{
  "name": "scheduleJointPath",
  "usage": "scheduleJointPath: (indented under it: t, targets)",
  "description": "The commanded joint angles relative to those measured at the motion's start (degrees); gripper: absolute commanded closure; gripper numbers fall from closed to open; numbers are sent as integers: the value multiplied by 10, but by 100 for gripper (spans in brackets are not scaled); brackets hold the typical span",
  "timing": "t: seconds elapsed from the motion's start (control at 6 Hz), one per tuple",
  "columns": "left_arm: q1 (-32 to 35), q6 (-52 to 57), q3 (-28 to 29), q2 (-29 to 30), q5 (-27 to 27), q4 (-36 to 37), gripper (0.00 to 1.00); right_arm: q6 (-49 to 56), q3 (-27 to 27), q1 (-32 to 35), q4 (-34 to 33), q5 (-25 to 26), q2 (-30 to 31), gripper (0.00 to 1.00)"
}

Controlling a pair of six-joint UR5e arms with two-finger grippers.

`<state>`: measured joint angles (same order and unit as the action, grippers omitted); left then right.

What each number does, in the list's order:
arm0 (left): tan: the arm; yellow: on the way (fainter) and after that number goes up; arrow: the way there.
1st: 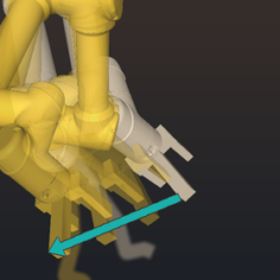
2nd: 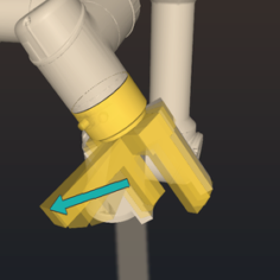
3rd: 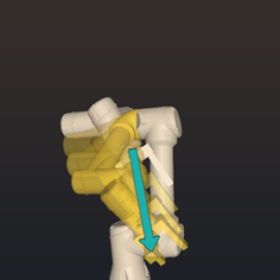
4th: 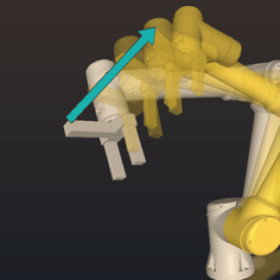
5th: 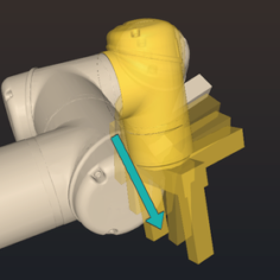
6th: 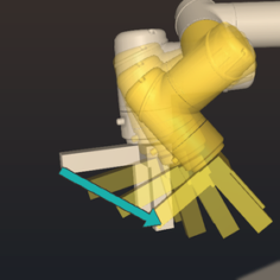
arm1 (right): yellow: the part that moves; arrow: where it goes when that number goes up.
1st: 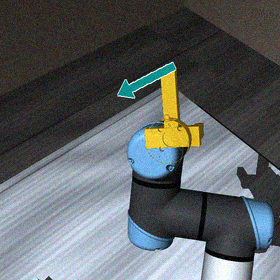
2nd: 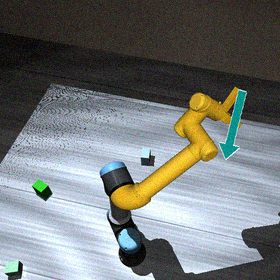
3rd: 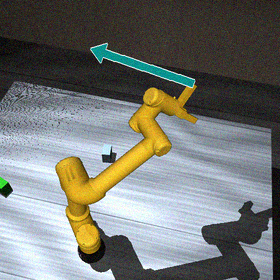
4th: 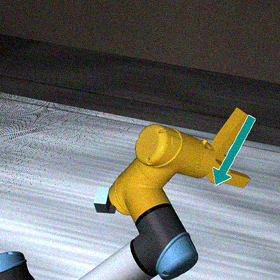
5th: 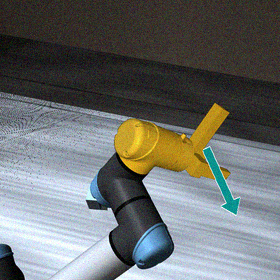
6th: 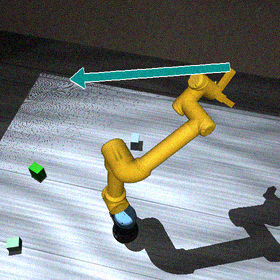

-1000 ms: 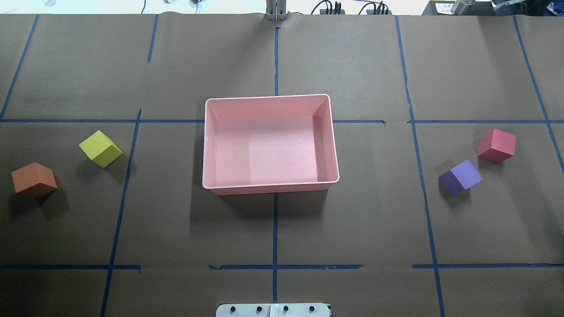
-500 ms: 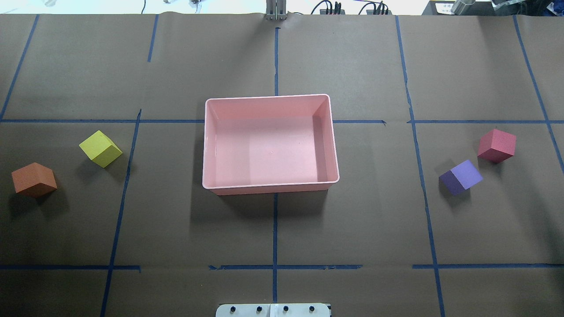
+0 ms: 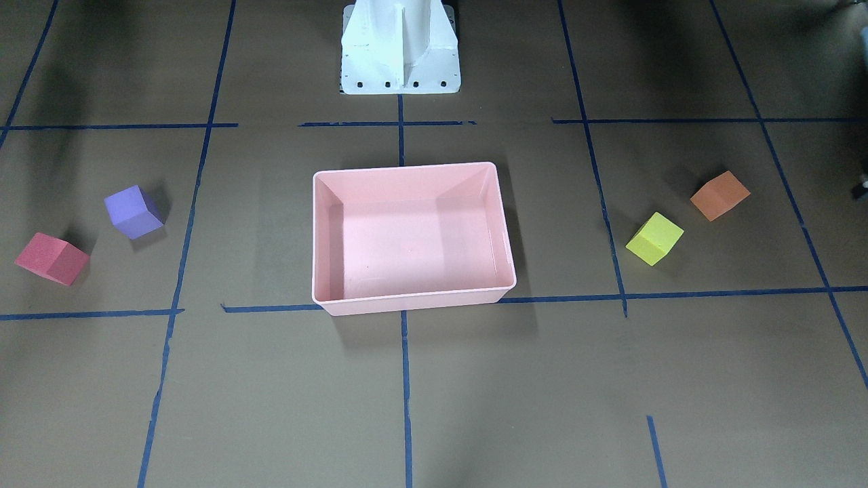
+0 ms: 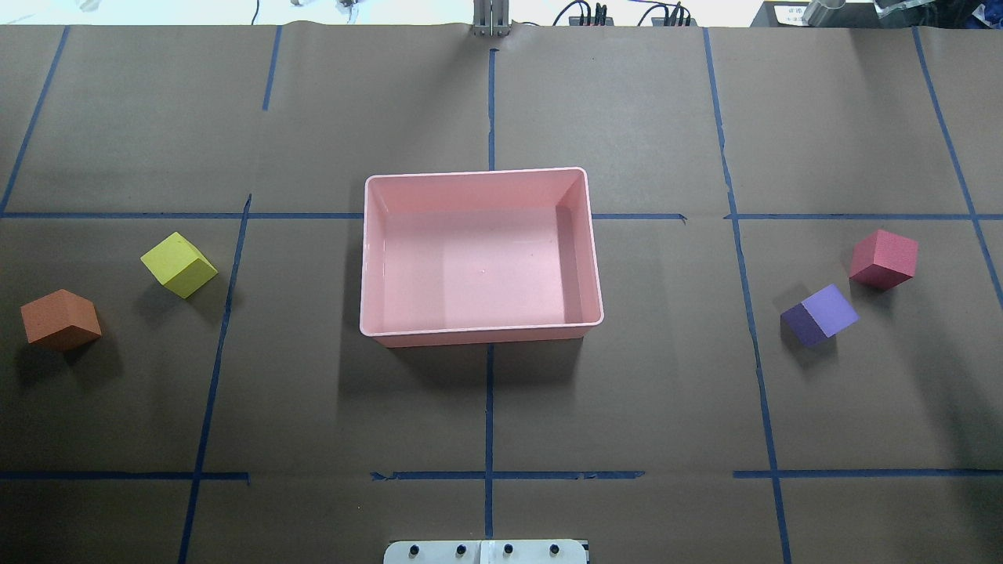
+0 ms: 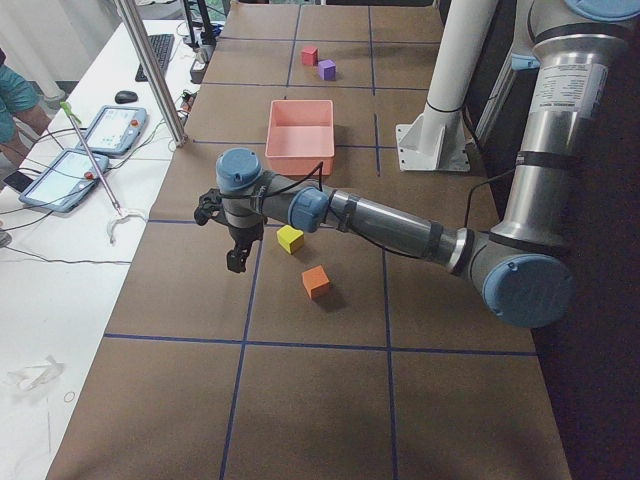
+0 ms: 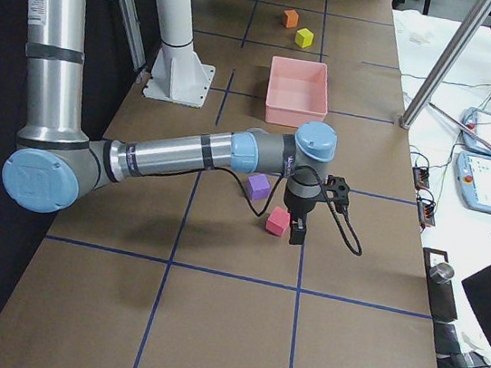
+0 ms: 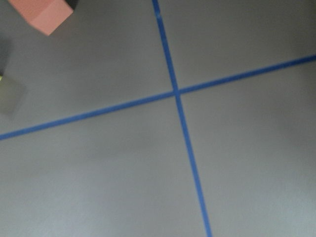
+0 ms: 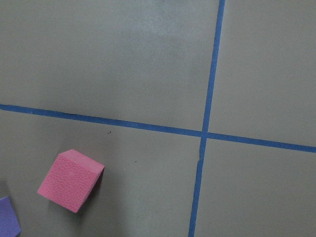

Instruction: Place blocks into pink bin with both arms

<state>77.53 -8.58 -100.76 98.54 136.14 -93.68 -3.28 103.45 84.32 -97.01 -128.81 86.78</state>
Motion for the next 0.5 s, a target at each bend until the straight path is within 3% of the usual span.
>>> scheduleJointPath:
  t: [0.0, 0.17, 0.33]
  targets:
    - [-128, -203, -29, 27, -41, -39, 0, -15, 0, 0, 0, -4, -4, 0]
    - [-183, -249, -19, 36, -102, -92, 0, -16, 2, 0, 0, -7, -4, 0]
    - [-202, -212, -3, 37, -110, -146, 0, -16, 1, 0, 0, -8, -4, 0]
